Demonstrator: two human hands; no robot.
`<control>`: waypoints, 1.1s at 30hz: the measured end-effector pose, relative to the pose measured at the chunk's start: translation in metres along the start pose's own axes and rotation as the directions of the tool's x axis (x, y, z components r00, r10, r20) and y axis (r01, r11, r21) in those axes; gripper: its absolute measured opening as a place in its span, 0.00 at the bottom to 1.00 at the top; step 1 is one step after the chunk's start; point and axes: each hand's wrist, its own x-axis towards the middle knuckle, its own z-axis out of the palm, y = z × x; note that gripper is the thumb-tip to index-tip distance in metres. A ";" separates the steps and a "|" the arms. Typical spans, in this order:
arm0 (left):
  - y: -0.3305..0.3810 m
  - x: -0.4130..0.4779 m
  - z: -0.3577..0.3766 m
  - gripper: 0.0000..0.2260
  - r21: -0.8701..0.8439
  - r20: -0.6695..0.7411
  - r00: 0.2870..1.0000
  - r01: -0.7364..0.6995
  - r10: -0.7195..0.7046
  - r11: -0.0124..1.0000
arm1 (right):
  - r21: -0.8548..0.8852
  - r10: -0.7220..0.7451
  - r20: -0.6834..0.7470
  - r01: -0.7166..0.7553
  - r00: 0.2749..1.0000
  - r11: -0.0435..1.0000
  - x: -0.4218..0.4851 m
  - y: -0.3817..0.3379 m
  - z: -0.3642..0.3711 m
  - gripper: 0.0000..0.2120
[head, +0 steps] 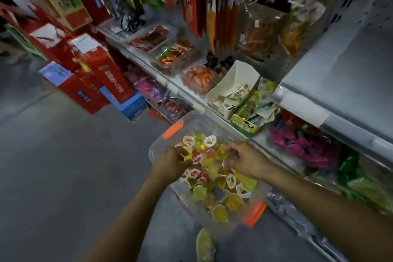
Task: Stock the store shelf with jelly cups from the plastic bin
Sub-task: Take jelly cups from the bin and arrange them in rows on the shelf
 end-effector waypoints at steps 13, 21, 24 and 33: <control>-0.061 0.158 0.084 0.33 0.052 -0.007 0.992 0.129 -0.128 0.990 | 0.436 0.606 0.132 -0.595 0.785 0.676 0.173 0.043 0.149 0.16; -0.077 0.174 0.106 0.32 0.088 -0.078 0.993 0.091 -0.084 0.992 | 0.651 0.781 0.070 -0.621 0.621 0.436 0.197 0.036 0.178 0.27; -0.074 0.176 0.109 0.30 0.036 -0.093 0.991 0.101 -0.097 0.994 | 0.732 0.810 0.099 -0.594 0.578 0.334 0.209 0.053 0.199 0.32; -0.072 0.170 0.106 0.27 -0.047 -0.060 0.996 0.066 -0.069 0.997 | 0.837 0.848 0.138 -0.518 0.511 0.176 0.204 0.026 0.181 0.19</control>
